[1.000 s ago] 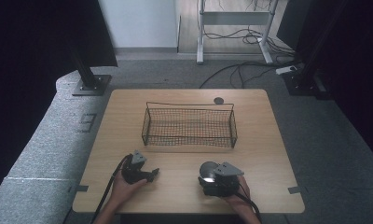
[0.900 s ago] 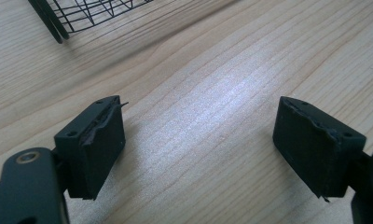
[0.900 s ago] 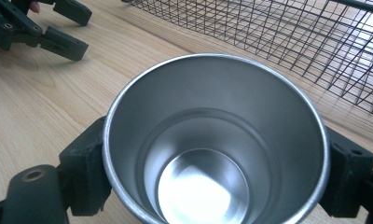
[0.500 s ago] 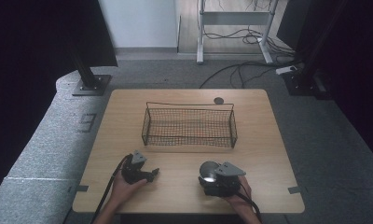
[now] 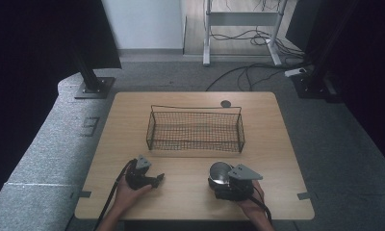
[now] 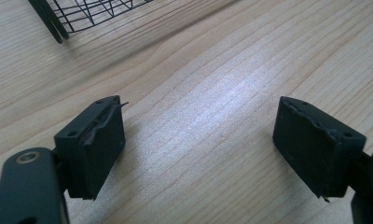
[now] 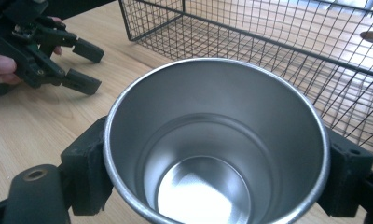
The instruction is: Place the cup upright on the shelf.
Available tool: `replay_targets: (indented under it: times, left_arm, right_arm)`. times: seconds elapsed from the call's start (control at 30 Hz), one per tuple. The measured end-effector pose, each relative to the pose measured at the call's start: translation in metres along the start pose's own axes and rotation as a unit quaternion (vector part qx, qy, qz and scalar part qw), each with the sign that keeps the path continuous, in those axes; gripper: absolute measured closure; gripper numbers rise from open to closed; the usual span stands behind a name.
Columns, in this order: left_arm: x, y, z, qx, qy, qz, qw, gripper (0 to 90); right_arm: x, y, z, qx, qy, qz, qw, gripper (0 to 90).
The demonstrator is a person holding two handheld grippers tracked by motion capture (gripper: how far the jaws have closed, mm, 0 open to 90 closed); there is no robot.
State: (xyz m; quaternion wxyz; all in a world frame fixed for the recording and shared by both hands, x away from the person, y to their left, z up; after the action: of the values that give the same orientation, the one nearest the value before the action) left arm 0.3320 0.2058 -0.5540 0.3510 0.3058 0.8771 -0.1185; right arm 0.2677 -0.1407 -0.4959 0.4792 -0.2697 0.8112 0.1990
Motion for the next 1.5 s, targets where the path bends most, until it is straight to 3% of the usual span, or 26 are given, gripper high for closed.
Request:
replay_targets:
  times: [0.93, 1.5]
  left_arm:
    - [0.0, 0.0, 0.0, 0.0, 0.0, 0.0, 1.0, 16.7]
    - [0.0, 0.0, 0.0, 0.0, 0.0, 0.0, 1.0, 16.7]
  right_arm:
    - [-0.049, -0.018, -0.023, 0.009, -0.046, 0.006, 0.9989, 16.0]
    - [-0.063, -0.034, -0.012, 0.006, -0.048, 0.018, 0.9987, 18.1]
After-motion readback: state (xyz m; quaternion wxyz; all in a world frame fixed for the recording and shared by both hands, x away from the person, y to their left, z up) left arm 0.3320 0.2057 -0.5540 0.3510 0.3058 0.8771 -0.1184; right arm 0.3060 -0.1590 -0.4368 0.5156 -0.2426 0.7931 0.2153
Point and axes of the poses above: each handheld gripper's, and its own axes: z roughly forward along the jaws, x roughly out of its underside, y roughly to its left, the point moved 1 cm from there along z, roughly forward along the jaws, and after that the axes turned 1 degree about -x, right-handed, at the moved point
